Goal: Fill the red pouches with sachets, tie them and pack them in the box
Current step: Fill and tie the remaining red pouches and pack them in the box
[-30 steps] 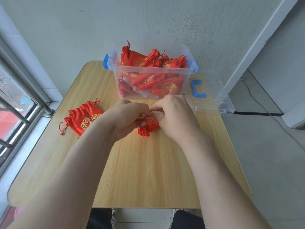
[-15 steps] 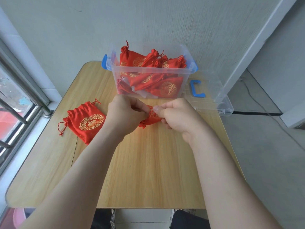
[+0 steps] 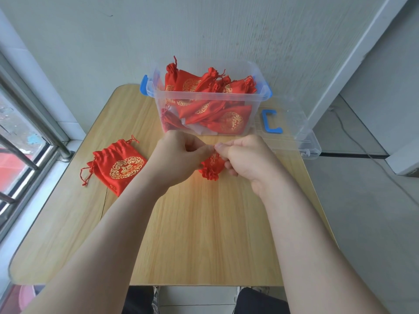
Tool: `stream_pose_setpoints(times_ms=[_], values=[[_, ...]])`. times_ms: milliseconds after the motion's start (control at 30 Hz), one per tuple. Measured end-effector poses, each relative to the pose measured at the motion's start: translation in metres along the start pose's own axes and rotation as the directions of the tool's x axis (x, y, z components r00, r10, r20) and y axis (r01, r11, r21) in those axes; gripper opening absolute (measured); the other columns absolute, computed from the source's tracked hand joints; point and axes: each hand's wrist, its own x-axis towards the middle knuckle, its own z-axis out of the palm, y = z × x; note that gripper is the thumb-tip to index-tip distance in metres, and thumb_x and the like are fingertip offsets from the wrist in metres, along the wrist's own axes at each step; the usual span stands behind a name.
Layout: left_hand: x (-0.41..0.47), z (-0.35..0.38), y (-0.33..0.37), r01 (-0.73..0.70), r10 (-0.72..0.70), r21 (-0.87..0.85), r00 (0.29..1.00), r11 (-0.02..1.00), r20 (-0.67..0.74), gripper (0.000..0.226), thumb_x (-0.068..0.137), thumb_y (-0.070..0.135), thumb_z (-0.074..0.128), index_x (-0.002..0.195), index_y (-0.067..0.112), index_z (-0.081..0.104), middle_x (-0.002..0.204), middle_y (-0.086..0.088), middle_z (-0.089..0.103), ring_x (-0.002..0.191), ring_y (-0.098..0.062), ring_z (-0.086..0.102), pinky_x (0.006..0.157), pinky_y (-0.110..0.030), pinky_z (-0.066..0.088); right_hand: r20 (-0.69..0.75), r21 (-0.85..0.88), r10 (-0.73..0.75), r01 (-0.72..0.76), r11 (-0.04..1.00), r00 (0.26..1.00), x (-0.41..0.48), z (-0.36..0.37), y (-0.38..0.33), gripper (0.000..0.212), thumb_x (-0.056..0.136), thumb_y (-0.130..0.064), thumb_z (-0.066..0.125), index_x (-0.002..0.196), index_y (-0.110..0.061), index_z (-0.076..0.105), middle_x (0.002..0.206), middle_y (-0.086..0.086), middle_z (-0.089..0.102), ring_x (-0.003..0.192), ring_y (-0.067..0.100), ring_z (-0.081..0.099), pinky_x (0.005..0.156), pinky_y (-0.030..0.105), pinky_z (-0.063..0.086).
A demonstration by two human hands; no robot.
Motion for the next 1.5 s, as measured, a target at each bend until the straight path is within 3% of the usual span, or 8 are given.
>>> stream_pose_setpoints(times_ms=[200,333,600,733,867,1033,1233,1500], values=[[0.008,0.004,-0.008,0.065,-0.056,0.181,0.997,0.981,-0.057,0.032,0.101,0.021,0.053,0.096,-0.008,0.065,0.094,-0.023,0.073,0.088,-0.04,0.071,0.078,-0.057,0.061,-0.01,-0.117,-0.036,0.035,0.993,0.999,-0.004,-0.001,0.001,0.014,0.097,-0.031,0.079,0.102,-0.019,0.083,0.095,-0.004,0.078,0.091,0.011,0.07,0.085,0.033,0.056],[0.014,-0.003,-0.035,0.183,-0.152,0.384,0.982,0.905,-0.109,0.021,0.103,0.021,0.06,0.091,0.007,0.068,0.082,-0.012,0.077,0.076,-0.034,0.075,0.073,-0.049,0.065,-0.099,-0.441,-0.111,0.057,0.896,0.989,-0.003,-0.002,0.009,0.013,0.1,-0.028,0.074,0.098,-0.019,0.082,0.102,0.0,0.076,0.089,0.019,0.069,0.066,0.024,0.045],[0.012,-0.01,-0.041,0.298,-0.257,0.646,0.953,0.703,-0.16,0.019,0.089,0.01,0.056,0.103,0.019,0.067,0.089,-0.003,0.075,0.084,-0.027,0.072,0.066,-0.04,0.059,-0.093,-0.765,-0.015,-0.062,0.641,0.996,-0.005,-0.005,0.018,0.014,0.101,-0.012,0.064,0.097,-0.015,0.05,0.088,0.002,0.049,0.086,0.03,0.052,0.072,0.035,0.042],[0.007,-0.005,-0.035,0.235,-0.196,0.704,0.971,0.67,-0.138,0.016,0.09,0.017,0.058,0.103,0.017,0.068,0.094,-0.005,0.066,0.082,-0.029,0.065,0.061,-0.035,0.048,-0.013,-0.761,0.059,-0.048,0.646,0.998,-0.006,-0.001,0.016,0.005,0.099,-0.01,0.061,0.102,-0.011,0.058,0.092,0.004,0.058,0.089,0.03,0.06,0.075,0.036,0.05],[0.003,0.0,-0.028,0.093,-0.131,0.747,0.991,0.659,-0.008,0.03,0.091,0.02,0.058,0.119,0.025,0.067,0.125,-0.007,0.055,0.12,-0.036,0.05,0.091,-0.046,0.049,0.077,-0.69,0.101,-0.02,0.723,0.992,-0.011,0.002,0.01,0.03,0.096,-0.008,0.053,0.119,-0.017,0.069,0.113,0.004,0.064,0.102,0.028,0.065,0.094,0.039,0.057],[0.0,0.006,-0.027,-0.018,-0.06,0.707,0.994,0.707,0.086,0.033,0.092,0.041,0.074,0.124,0.04,0.068,0.126,0.003,0.054,0.127,-0.03,0.046,0.094,-0.048,0.041,0.104,-0.661,0.088,0.003,0.75,0.991,-0.01,0.01,0.012,0.028,0.097,-0.033,0.042,0.106,-0.016,0.063,0.104,0.003,0.066,0.1,0.032,0.066,0.098,0.047,0.055],[0.003,0.01,-0.028,-0.104,0.049,0.683,0.994,0.723,0.1,0.009,0.1,0.044,0.069,0.103,0.039,0.075,0.109,0.016,0.064,0.117,-0.022,0.055,0.089,-0.042,0.036,0.11,-0.653,0.015,0.061,0.755,0.994,0.0,0.011,0.024,0.035,0.109,-0.043,0.045,0.085,-0.018,0.05,0.085,0.003,0.061,0.083,0.031,0.061,0.074,0.038,0.048],[0.002,0.013,-0.007,0.091,-0.131,0.351,0.987,0.932,0.091,0.038,0.102,0.025,0.043,0.078,-0.001,0.057,0.078,-0.011,0.06,0.075,-0.03,0.055,0.067,-0.039,0.045,0.031,-0.497,-0.06,0.068,0.865,0.998,-0.004,0.006,0.015,0.037,0.096,-0.034,0.063,0.069,-0.008,0.065,0.069,0.001,0.06,0.067,0.025,0.059,0.057,0.03,0.044]])
